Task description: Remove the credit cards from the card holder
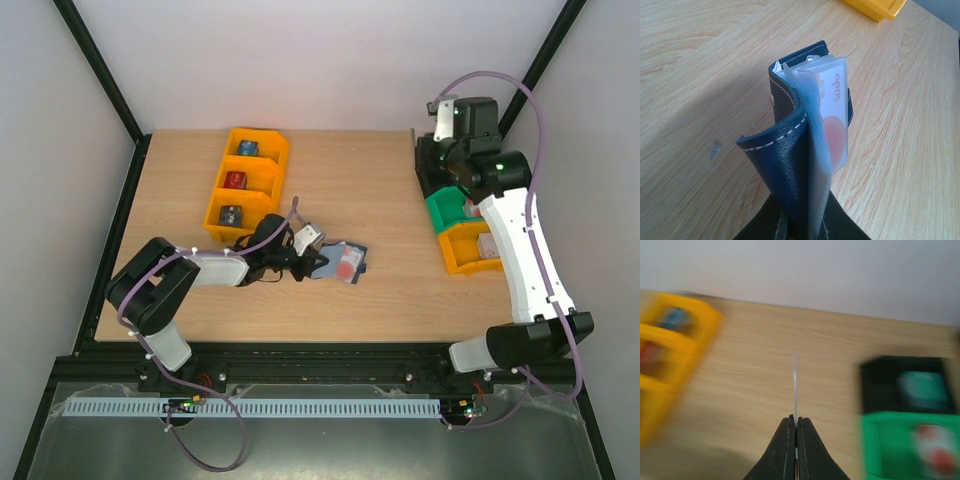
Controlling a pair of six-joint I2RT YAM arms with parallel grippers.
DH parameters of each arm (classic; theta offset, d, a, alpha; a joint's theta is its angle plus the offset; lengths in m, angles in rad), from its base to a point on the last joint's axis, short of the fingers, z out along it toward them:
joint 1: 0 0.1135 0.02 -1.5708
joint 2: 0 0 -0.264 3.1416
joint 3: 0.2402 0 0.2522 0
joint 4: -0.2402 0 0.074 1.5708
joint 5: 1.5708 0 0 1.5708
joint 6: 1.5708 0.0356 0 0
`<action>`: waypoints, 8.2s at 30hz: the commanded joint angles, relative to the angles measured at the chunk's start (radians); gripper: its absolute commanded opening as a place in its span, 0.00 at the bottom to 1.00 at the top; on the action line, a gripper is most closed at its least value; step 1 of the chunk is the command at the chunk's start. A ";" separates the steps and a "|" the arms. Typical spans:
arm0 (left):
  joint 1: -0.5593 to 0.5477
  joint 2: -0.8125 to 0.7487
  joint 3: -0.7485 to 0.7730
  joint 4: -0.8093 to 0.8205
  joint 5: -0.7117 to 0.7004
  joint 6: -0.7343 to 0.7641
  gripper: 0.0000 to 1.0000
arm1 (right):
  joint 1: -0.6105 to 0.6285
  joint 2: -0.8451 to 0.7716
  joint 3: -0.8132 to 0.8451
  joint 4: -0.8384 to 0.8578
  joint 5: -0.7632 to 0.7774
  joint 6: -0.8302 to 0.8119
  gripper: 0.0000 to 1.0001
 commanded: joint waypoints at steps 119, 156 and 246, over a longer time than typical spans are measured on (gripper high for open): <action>0.201 -0.260 -0.236 0.337 0.027 -0.158 0.02 | -0.383 -0.022 -0.866 0.409 0.654 -0.838 0.73; 0.198 -0.270 -0.234 0.320 -0.012 -0.126 0.02 | -0.572 0.249 -0.697 0.285 0.373 0.543 0.02; 0.130 -0.871 0.015 -0.227 -0.178 -0.162 0.53 | 0.504 -0.214 -0.452 0.673 -0.523 0.315 0.02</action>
